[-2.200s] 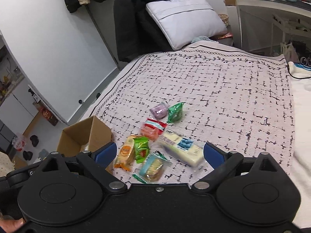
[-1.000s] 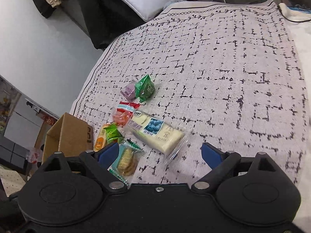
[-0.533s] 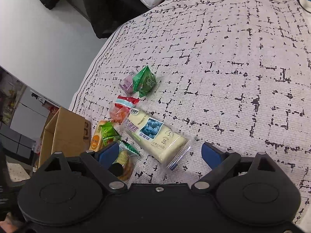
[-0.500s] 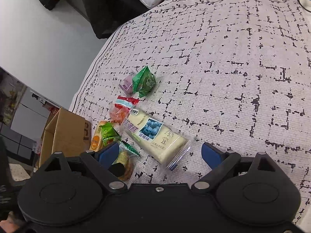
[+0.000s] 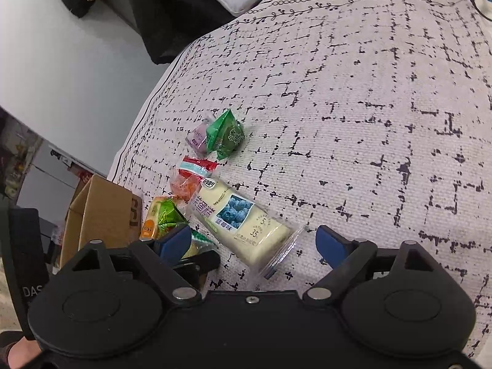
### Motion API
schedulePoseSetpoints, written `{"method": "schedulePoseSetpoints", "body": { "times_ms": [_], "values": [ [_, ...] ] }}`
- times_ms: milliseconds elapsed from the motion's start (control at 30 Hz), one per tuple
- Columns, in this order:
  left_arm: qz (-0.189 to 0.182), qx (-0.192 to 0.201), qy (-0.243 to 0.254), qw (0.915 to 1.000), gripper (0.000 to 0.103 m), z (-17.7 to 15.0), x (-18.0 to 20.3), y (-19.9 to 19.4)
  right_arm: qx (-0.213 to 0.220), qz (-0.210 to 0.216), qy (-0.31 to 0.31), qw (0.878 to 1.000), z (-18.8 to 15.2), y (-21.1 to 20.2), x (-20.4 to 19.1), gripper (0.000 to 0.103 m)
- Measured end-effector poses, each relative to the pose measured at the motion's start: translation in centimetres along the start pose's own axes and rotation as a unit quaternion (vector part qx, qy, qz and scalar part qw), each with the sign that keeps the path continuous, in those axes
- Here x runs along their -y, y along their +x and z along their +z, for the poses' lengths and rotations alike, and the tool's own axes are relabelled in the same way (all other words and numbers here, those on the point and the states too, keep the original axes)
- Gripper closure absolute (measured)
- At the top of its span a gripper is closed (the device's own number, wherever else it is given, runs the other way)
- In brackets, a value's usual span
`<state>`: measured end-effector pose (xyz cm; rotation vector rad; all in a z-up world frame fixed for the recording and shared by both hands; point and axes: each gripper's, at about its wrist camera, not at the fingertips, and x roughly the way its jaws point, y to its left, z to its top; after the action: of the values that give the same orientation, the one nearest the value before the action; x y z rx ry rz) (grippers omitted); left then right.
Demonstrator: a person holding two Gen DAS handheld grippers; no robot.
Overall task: Organize snacks
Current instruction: 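Grasp the round biscuit pack with the left tool, then grasp the white cream cake bar with the right tool while the left tool lifts the biscuit pack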
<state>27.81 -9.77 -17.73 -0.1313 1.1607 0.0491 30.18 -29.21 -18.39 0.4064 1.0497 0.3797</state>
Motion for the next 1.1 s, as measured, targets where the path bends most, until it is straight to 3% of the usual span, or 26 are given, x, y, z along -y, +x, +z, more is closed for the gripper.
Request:
{"method": "schedulePoseSetpoints", "body": {
  "times_ms": [100, 533, 833, 1000, 1100],
  "values": [
    [-0.009, 0.010, -0.013, 0.9998, 0.055, -0.1, -0.7, -0.3, -0.002, -0.008, -0.020, 1.000, 0.2, 0.6, -0.6, 0.015],
    [-0.024, 0.061, -0.072, 0.9952, 0.055, -1.0, -2.9, -4.9, 0.028, -0.010, -0.110, 0.994, 0.9, 2.0, -3.8, 0.015],
    [-0.021, 0.075, -0.090, 0.9929, 0.055, -3.0, -3.8, -7.0, -0.011, -0.013, -0.129, 0.992, -0.3, 2.3, -4.4, 0.016],
    [-0.017, 0.083, -0.099, 0.9915, 0.055, -3.9, -4.6, -7.9, -0.038, -0.040, -0.149, 0.987, -1.3, 2.7, -4.9, 0.024],
    [-0.024, 0.090, -0.114, 0.9892, 0.055, -4.3, -5.3, -8.7, -0.046, -0.054, -0.178, 0.982, -2.1, 2.9, -5.7, 0.038]
  ]
}}
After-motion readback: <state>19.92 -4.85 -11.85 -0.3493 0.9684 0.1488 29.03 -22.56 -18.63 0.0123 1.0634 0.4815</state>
